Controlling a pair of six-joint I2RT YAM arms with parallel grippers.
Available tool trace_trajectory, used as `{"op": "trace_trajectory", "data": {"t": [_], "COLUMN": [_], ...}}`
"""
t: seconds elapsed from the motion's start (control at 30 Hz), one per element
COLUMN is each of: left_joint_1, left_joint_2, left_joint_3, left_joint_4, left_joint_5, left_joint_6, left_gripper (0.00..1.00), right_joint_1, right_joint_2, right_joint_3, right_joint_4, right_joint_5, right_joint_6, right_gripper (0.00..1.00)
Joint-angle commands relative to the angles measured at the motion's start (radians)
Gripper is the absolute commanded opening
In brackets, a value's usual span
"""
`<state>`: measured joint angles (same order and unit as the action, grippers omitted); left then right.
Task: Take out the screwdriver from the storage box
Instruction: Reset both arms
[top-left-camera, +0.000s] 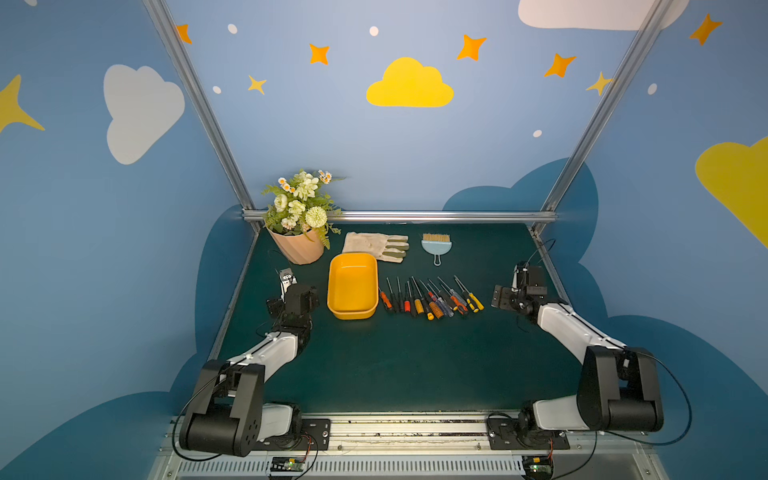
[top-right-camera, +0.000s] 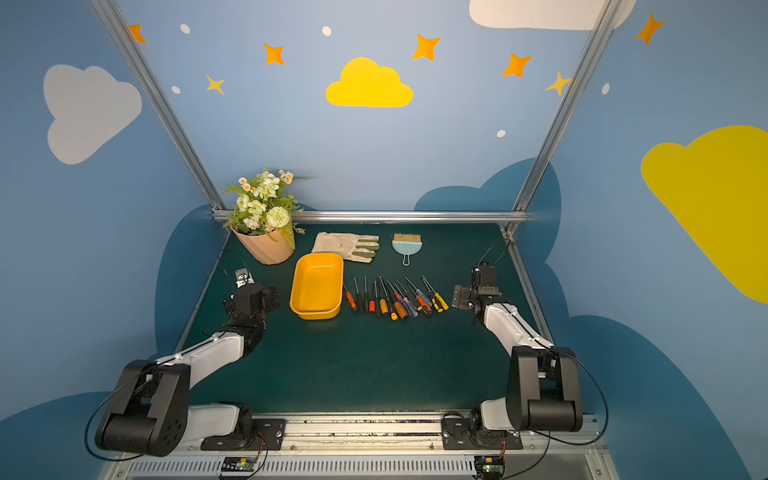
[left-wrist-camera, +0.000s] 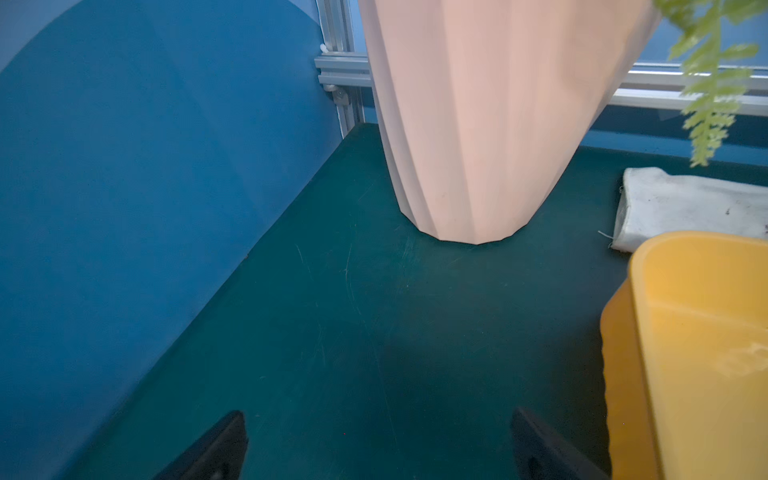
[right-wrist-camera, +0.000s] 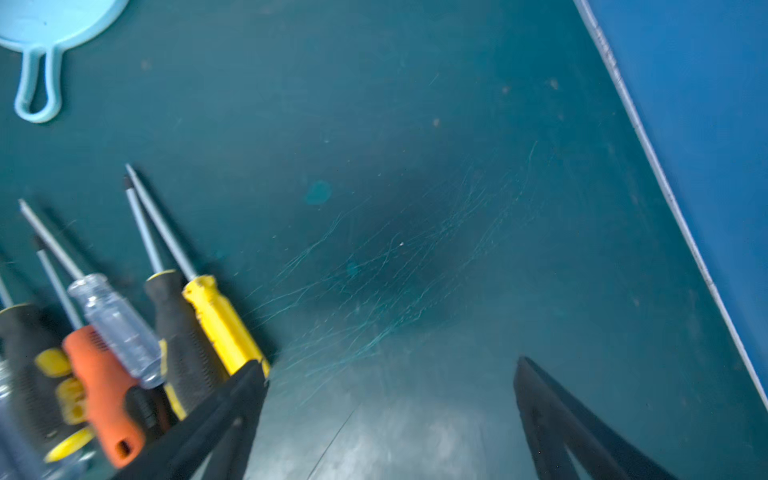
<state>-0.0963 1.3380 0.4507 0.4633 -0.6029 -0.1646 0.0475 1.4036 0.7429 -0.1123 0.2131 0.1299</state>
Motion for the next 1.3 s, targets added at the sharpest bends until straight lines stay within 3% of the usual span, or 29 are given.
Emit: {"op": "trace_trajectory", "data": {"t": [0.0, 0.23, 0.3, 0.4, 0.67, 0.77, 0.87, 1.27], "left_joint_1": [0.007, 0.028, 0.028, 0.036, 0.065, 0.075, 0.08, 0.081], "left_joint_2": [0.041, 0.122, 0.12, 0.127, 0.181, 0.235, 0.198, 0.204], "left_joint_3": [-0.034, -0.079, -0.06, -0.062, -0.046, -0.098, -0.072, -0.071], "left_joint_4": [0.163, 0.352, 0.308, 0.321, 0.328, 0.499, 0.385, 0.396], "left_joint_5": [0.0, 0.077, 0.125, 0.193, 0.352, 0.355, 0.365, 0.362], "left_joint_6": [0.019, 0.063, 0.076, 0.094, 0.121, 0.118, 0.106, 0.105], "left_gripper": [1.0, 1.0, 1.0, 1.0, 1.0, 1.0, 1.0, 1.0], "right_joint_1": [-0.007, -0.012, -0.013, -0.011, 0.005, 0.005, 0.006, 0.006], "right_joint_2": [-0.032, -0.005, -0.01, 0.022, 0.067, 0.067, 0.067, 0.067], "right_joint_3": [-0.078, -0.179, -0.181, -0.246, -0.285, -0.283, -0.282, -0.283], "right_joint_4": [0.291, 0.47, 0.471, 0.627, 0.729, 0.723, 0.722, 0.723], "right_joint_5": [0.029, -0.007, -0.038, -0.063, -0.136, -0.137, -0.136, -0.137], "right_joint_6": [-0.065, -0.08, -0.083, -0.088, -0.148, -0.15, -0.15, -0.15], "right_gripper": [0.96, 0.96, 0.96, 0.96, 0.96, 0.96, 0.96, 0.96]}}
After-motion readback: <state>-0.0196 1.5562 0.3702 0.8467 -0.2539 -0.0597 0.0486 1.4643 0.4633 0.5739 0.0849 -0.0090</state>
